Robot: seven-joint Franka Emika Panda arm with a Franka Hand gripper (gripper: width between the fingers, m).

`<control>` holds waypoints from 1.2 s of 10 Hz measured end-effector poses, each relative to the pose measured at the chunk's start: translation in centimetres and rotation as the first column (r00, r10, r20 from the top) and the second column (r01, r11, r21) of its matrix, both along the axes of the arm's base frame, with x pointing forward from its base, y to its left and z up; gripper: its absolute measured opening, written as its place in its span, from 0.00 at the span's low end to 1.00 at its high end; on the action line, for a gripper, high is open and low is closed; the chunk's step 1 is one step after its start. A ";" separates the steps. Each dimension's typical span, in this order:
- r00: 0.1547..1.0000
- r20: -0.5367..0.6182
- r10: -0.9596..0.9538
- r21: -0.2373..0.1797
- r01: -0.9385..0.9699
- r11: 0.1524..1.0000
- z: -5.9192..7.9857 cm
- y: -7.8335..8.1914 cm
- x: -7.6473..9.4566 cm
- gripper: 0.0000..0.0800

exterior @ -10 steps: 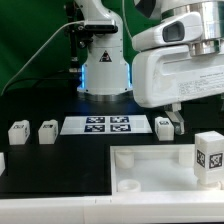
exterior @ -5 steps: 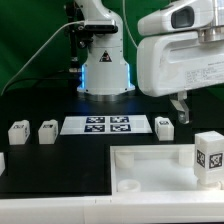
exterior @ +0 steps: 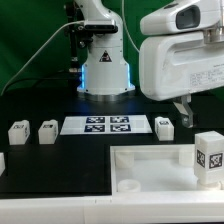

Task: Assemble one leg

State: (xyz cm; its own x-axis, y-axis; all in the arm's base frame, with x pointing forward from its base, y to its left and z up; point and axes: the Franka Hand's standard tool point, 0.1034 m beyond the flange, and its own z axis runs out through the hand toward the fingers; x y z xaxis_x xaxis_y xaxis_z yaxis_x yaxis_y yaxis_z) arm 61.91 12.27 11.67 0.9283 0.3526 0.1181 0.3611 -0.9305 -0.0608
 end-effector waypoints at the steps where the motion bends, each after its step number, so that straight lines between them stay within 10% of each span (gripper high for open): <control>1: 1.000 0.002 -0.003 0.000 0.003 1.000 -0.3 -0.3 0.5 0.81; 10: 1.000 -0.003 -0.020 0.009 0.020 1.000 -3.9 -0.5 1.2 0.81; 12: 1.000 -0.003 -0.019 0.009 0.019 1.000 -3.9 -0.5 1.2 0.50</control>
Offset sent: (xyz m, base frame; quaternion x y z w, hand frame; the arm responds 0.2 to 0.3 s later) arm 0.0192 -0.0062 -0.0087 -0.0059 0.0054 0.0025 1.0000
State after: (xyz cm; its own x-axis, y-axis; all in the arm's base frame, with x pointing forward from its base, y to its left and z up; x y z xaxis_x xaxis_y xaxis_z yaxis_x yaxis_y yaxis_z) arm 63.06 11.75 7.73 0.9353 0.3334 0.1184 0.3428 -0.9368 -0.0700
